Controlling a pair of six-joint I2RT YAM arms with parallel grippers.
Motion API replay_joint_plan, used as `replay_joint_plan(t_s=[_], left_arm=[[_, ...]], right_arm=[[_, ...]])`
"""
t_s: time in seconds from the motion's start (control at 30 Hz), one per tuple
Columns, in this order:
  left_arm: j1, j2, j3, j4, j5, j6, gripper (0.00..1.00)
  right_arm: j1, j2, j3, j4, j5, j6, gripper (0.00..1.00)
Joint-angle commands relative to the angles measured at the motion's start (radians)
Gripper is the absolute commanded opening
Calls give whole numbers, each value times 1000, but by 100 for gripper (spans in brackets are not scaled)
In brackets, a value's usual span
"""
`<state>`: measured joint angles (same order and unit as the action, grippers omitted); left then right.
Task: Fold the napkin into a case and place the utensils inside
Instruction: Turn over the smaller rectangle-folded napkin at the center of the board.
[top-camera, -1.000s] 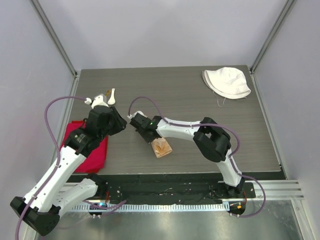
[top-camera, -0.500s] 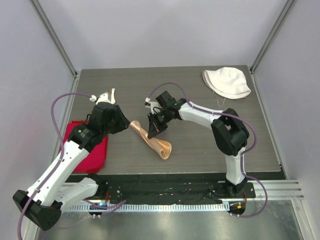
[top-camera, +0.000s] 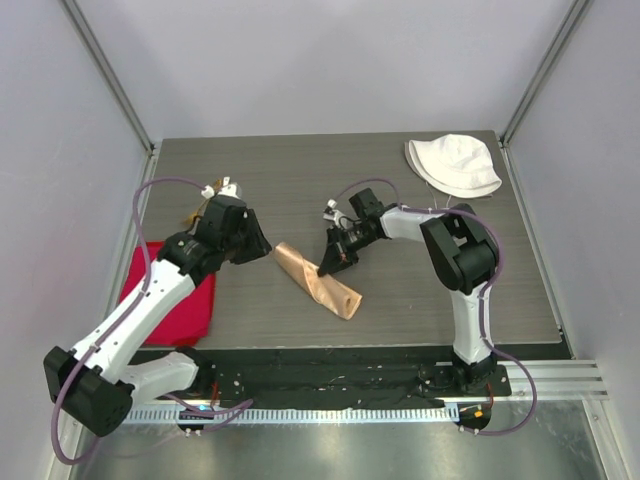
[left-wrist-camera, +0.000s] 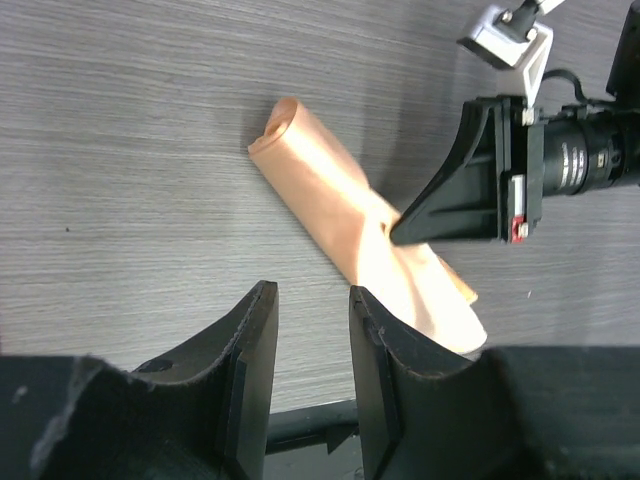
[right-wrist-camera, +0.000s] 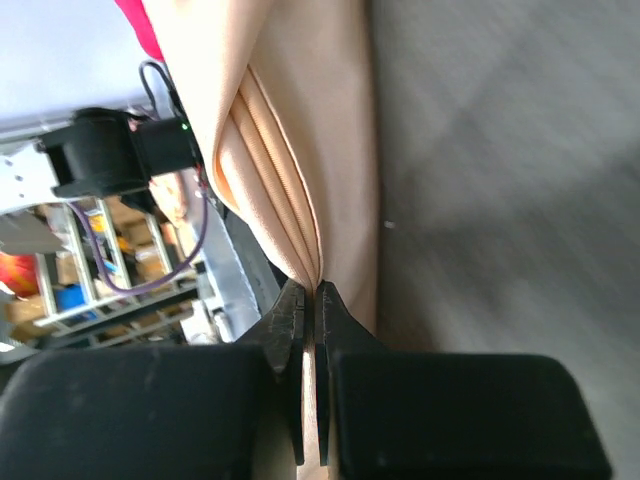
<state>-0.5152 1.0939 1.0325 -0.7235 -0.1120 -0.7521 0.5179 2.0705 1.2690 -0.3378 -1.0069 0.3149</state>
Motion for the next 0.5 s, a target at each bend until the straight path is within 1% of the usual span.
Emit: replay_joint_plan(t_s=[0.0,0.03,0.07,0.1,0.13,0.17,0.2,0.23,0.27,0.33,0.37,0.4,0.43,0.47], left_arm=[[4,37,67,58,44,26,38],[4,50,70,61,51,28,38],[4,72,74,65,60,34,38],[4,90,74,85,89,40,38],[4,110,78,93,106,60,38],[4,165,86,91,136,68,37],[1,193,95,81,156,76,36],[1,220,106,84,211,91,34],[-2,275,110,90,233,91,34],[-3,317,107,105,300,79,30],[-12,330,103,133,310,71,29],[-13,340,97,148,313,59,29],[-13,339,77,166,317,47,28],[-14,336,69,199,313,25,28]], right_arm=[[-44,39,-2,69,-116,12,7],[-71,48,4,48,-113,0,9],[-87,53,12,25,-67,-46,10],[-102,48,23,-13,-38,-57,13],[-120,37,29,-26,0,-63,23],[-160,11,38,-42,75,-62,31],[-185,-13,68,-76,132,-56,36],[-202,-35,91,-104,186,-60,41],[-216,-73,163,-207,327,-101,99],[-216,-102,239,-321,477,-141,100],[-204,-122,274,-389,554,-145,100],[-194,-169,271,-403,659,-128,100],[-171,-208,257,-408,713,-110,100],[-147,-245,197,-383,747,-87,100]])
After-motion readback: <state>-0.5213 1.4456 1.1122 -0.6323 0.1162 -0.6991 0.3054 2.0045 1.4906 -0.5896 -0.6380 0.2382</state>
